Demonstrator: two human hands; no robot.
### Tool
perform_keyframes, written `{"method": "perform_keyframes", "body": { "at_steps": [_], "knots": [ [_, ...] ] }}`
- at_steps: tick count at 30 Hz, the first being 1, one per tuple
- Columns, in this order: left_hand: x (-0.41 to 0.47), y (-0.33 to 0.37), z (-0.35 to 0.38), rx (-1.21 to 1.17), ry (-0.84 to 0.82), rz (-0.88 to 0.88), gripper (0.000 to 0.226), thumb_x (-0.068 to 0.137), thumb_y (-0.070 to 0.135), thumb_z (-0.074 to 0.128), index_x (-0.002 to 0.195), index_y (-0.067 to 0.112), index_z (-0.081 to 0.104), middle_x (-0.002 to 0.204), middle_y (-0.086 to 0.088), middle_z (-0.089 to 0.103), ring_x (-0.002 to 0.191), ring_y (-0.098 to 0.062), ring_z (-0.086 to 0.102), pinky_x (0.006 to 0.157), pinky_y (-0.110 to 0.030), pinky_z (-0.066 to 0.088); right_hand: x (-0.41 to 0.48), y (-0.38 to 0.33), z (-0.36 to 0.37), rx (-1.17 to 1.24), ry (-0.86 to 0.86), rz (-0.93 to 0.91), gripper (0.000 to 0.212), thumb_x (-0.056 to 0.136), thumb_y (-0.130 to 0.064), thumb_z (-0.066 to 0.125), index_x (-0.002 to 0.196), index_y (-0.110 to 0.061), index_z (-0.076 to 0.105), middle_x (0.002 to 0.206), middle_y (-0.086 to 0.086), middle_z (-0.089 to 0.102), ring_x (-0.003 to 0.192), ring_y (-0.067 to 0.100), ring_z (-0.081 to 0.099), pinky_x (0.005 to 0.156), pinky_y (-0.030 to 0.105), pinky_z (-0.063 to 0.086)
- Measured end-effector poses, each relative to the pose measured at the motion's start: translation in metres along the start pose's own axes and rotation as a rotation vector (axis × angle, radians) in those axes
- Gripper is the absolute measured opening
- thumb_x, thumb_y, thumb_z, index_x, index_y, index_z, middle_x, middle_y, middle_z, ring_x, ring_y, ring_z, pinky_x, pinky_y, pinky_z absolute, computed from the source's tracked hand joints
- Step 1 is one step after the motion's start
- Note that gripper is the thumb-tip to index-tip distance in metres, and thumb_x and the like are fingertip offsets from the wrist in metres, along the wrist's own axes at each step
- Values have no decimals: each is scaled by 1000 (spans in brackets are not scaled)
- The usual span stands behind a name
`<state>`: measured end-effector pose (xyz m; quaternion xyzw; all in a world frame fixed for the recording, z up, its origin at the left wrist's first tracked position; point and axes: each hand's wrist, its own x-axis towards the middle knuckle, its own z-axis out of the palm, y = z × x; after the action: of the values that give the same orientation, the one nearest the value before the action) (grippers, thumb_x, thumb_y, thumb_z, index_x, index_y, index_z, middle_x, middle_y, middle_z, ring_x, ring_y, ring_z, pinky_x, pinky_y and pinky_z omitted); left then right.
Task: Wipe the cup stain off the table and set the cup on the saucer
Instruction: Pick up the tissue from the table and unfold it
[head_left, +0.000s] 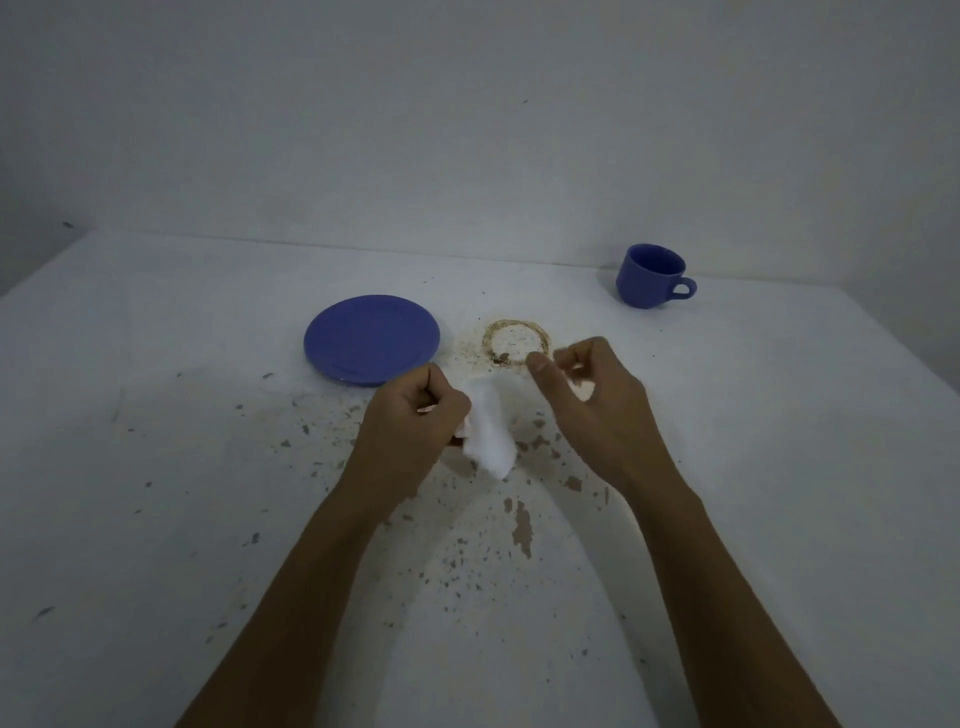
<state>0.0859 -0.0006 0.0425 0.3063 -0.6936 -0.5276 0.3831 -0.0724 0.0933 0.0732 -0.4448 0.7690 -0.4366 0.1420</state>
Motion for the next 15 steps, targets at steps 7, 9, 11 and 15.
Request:
{"method": "perform_keyframes", "body": {
  "at_steps": [7,9,11,15],
  "knots": [
    [12,11,-16,123,-524,-120,29,85,30,49,56,28,52,53,14,48,51,-2,44,49,-12,36,12,-18,-7,-82,-661,-205,73,64,-66,69,129,-56,37,126,-32,54,112,-11,53,91,13,40],
    [14,11,-17,116,-534,-165,33,90,28,51,58,30,60,57,13,59,56,-1,57,52,-13,45,14,-12,0,1,-690,-175,47,70,-57,71,114,-55,53,105,-30,67,97,-8,63,74,7,49],
    [15,6,-16,136,-429,-154,31,93,26,51,64,28,63,59,16,62,56,3,59,50,-12,46,13,-4,6,36,-630,-137,36,70,-59,69,104,-55,59,96,-29,69,85,-7,66,67,10,51],
    [17,-8,-8,97,-127,-127,20,93,35,53,83,25,67,81,16,71,73,-1,65,62,-16,54,10,13,9,158,-552,47,18,70,-58,71,87,-55,67,82,-31,70,73,-8,67,53,7,49]
  ]
}}
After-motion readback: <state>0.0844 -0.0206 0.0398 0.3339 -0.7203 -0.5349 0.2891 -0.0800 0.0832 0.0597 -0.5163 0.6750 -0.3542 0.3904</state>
